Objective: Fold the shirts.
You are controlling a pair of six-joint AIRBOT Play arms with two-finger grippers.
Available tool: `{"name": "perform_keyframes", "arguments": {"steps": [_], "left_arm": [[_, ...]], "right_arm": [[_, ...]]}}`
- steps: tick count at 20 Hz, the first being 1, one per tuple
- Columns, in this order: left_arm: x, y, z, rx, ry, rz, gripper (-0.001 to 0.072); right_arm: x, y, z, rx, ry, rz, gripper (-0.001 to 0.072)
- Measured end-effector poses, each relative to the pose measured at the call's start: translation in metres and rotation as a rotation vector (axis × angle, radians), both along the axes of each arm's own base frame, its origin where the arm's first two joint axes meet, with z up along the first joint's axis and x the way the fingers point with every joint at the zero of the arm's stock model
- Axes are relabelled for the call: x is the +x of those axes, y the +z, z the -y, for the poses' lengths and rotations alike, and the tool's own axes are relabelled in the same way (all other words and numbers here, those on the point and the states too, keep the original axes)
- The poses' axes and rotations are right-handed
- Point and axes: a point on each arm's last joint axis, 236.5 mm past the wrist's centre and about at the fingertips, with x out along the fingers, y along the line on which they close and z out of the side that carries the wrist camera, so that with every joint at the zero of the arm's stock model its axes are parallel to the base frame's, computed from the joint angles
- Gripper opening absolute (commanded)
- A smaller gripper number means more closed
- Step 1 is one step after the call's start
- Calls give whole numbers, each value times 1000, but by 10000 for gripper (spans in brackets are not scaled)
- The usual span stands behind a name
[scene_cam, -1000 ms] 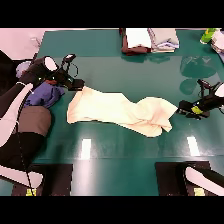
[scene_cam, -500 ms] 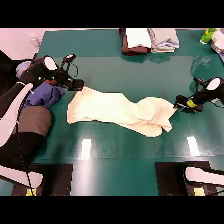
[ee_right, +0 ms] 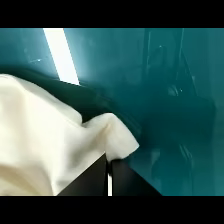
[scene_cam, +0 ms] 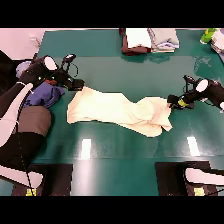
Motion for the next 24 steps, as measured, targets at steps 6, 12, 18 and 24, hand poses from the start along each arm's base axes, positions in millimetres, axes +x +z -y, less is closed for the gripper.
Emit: {"name": "perform_keyframes", "arguments": {"steps": [6, 12, 18, 24], "left_arm": [[6, 35, -6, 14, 2, 93, 28], [6, 255, -25, 4, 34, 616, 28], [-114, 480, -52, -82, 76, 1136, 28], [-200, 562, -68, -129, 93, 1359, 28]], "right_arm": [[20, 46, 3, -26, 18, 137, 15], [54, 269, 11, -126, 68, 636, 14], [-19, 479, 0, -232, 96, 1090, 14], [-61, 554, -6, -283, 117, 1211, 12]]}}
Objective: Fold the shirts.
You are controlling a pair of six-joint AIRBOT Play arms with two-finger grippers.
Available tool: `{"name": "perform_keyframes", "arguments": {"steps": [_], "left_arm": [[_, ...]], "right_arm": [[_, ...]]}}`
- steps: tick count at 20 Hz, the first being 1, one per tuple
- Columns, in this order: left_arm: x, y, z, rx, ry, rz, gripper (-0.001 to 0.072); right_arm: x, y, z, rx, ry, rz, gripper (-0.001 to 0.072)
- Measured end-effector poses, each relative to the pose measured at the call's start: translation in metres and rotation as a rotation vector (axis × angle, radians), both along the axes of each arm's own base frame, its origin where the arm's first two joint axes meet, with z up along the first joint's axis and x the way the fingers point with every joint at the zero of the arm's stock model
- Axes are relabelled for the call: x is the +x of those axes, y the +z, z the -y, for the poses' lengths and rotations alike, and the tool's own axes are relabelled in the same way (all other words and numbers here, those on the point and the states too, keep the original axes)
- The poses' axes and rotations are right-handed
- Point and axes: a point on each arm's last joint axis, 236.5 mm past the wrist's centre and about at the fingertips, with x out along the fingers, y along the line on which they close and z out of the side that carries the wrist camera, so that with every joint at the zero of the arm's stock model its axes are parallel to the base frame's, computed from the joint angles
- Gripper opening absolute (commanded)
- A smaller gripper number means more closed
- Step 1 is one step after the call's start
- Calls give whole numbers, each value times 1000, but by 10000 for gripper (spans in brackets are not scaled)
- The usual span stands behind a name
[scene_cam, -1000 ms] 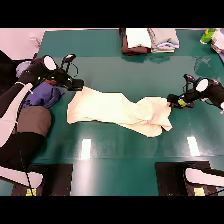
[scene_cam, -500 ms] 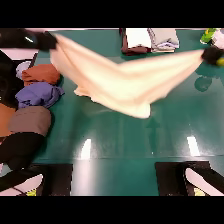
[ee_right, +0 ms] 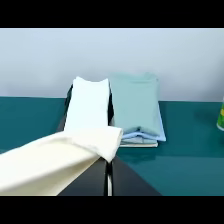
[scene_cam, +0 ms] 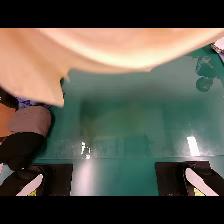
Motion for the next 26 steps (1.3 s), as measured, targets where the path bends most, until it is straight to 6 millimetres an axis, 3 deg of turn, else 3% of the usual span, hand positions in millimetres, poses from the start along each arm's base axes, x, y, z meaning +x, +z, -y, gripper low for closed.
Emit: {"name": "perform_keyframes", "arguments": {"steps": [1, 3, 5, 6, 8, 12, 14, 17, 18, 19, 20, 23, 26], "left_arm": [[-3, -1, 0, 2, -1, -7, 28], [7, -21, 2, 11, -3, -89, 28], [35, -67, 8, 39, -5, -249, 28], [54, -99, 11, 53, -5, -347, 28], [90, -174, 18, 88, -3, -560, 28], [146, -336, 25, 156, 16, -931, 29], [174, -400, 26, 183, 31, -1019, 29], [208, -471, 27, 204, 48, -1078, 31], [215, -490, 27, 209, 52, -1094, 134], [220, -502, 27, 212, 55, -1101, 403], [224, -513, 26, 215, 59, -1111, 495], [227, -522, 24, 234, 67, -1112, 480], [214, -507, 10, 259, 91, -1134, 480]], "right_arm": [[1, 5, 1, -6, -4, 3, 13], [10, 7, 6, -16, -18, -11, 12], [28, -4, 10, -15, -24, -47, 12], [43, -19, 13, -9, -24, -91, 12], [77, -66, 16, 11, -16, -217, 12], [142, -194, 6, 84, 44, -525, 12], [168, -253, -4, 107, 70, -634, 13], [201, -323, -16, 124, 90, -733, 19], [208, -340, -19, 127, 94, -755, 138], [214, -355, -22, 132, 97, -773, 404], [218, -367, -24, 134, 99, -787, 451], [223, -380, -22, 142, 94, -802, 449], [211, -369, -3, 135, 63, -816, 450]]}}
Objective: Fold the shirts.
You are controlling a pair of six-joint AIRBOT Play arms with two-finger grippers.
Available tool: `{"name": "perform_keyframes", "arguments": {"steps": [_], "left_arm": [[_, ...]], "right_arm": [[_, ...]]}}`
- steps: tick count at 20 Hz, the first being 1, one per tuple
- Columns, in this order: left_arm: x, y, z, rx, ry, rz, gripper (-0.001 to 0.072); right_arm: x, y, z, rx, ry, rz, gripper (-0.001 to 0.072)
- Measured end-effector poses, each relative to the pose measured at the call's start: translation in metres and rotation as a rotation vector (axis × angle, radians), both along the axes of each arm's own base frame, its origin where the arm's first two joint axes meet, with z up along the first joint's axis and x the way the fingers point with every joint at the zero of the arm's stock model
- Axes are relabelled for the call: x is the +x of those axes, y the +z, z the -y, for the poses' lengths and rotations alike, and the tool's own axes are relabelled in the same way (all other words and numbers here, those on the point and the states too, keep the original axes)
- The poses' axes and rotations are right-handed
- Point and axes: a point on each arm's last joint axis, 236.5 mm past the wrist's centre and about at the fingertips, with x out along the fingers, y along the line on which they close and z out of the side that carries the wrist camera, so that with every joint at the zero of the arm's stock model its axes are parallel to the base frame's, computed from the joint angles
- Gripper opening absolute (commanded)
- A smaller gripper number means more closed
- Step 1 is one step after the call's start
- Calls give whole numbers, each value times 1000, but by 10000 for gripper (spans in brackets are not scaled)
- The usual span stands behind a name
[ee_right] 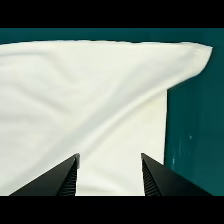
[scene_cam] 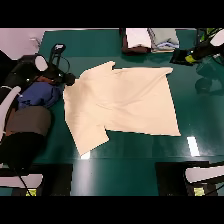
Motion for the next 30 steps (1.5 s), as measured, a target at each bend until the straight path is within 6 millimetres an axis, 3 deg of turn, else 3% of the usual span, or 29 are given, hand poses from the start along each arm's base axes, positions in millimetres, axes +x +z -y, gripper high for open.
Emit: {"name": "perform_keyframes", "arguments": {"steps": [3, 6, 7, 8, 9, 13, 16, 19, 22, 23, 25, 27, 28, 30], "left_arm": [[-37, 3, -19, 19, 44, -93, 480], [-85, -12, -28, 17, 85, -196, 480], [-102, -20, -29, 10, 100, -233, 480], [-115, -26, -31, 5, 113, -256, 480], [-129, -33, -32, 0, 124, -285, 480], [-159, -50, -32, -14, 147, -344, 480], [-166, -53, -29, -34, 154, -356, 480], [-167, -54, -26, -49, 158, -356, 480], [-167, -54, -24, -58, 159, -357, 480], [-167, -54, -24, -59, 159, -356, 481], [-168, -54, -24, -60, 160, -356, 481], [-168, -54, -23, -62, 160, -358, 482], [-170, -55, -23, -60, 159, -365, 483], [-174, -56, -24, -57, 157, -381, 581]], "right_arm": [[-40, 6, 29, -53, -33, -92, 450], [-94, -12, 49, -77, -70, -220, 451], [-114, -24, 55, -83, -86, -265, 456], [-134, -39, 57, -79, -96, -313, 545], [-157, -56, 57, -71, -104, -369, 583], [-240, -121, 51, -37, -129, -561, 573], [-284, -157, 41, -14, -133, -650, 572], [-304, -178, 27, 32, -137, -692, 558], [-307, -190, 13, 95, -147, -701, 545], [-308, -192, 11, 106, -148, -705, 476], [-308, -195, 3, 125, -143, -709, 441], [-306, -197, -1, 121, -127, -697, 40], [-302, -197, -7, 128, -118, -676, 16], [-300, -194, -9, 111, -97, -655, 16]]}}
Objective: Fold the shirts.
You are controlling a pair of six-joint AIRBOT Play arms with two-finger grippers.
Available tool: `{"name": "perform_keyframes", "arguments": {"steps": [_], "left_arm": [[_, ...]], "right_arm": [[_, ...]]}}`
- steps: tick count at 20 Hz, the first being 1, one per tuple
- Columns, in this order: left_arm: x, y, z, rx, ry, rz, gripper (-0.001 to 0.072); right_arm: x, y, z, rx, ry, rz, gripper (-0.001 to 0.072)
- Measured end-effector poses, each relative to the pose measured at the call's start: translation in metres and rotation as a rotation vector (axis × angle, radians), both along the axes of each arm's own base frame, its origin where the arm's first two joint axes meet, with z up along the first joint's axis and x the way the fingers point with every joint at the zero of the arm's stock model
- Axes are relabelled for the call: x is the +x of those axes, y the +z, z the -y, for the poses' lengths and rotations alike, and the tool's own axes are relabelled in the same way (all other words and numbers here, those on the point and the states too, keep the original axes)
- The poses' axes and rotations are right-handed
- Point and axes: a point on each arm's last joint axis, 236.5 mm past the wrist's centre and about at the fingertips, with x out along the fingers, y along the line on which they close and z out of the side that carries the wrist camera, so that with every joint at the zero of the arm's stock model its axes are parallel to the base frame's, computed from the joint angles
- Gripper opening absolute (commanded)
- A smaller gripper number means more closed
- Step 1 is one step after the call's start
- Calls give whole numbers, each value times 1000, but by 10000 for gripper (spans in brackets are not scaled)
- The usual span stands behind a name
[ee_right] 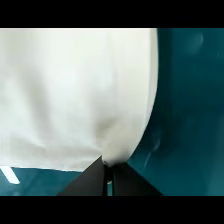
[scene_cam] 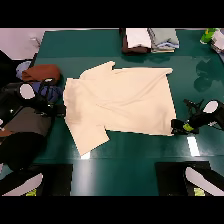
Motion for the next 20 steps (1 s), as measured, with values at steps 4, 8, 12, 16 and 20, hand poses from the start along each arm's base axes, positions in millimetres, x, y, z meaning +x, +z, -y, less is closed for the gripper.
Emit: {"name": "perform_keyframes", "arguments": {"steps": [4, 8, 12, 16, 20], "left_arm": [[-19, -18, -2, 8, -5, -66, 581], [-40, -46, 5, -31, 20, -119, 580], [-43, -58, 21, -108, 51, -112, 581], [-19, -57, 24, -132, 89, -12, 580], [-1, -54, 21, -126, 115, 55, 166]], "right_arm": [[5, 9, -3, -10, 19, 51, 16], [6, 14, -5, -11, 25, 68, 16], [6, 15, -5, -11, 26, 72, 16], [5, 15, -6, -9, 26, 70, 16], [4, 15, -6, -8, 27, 67, 16]]}}
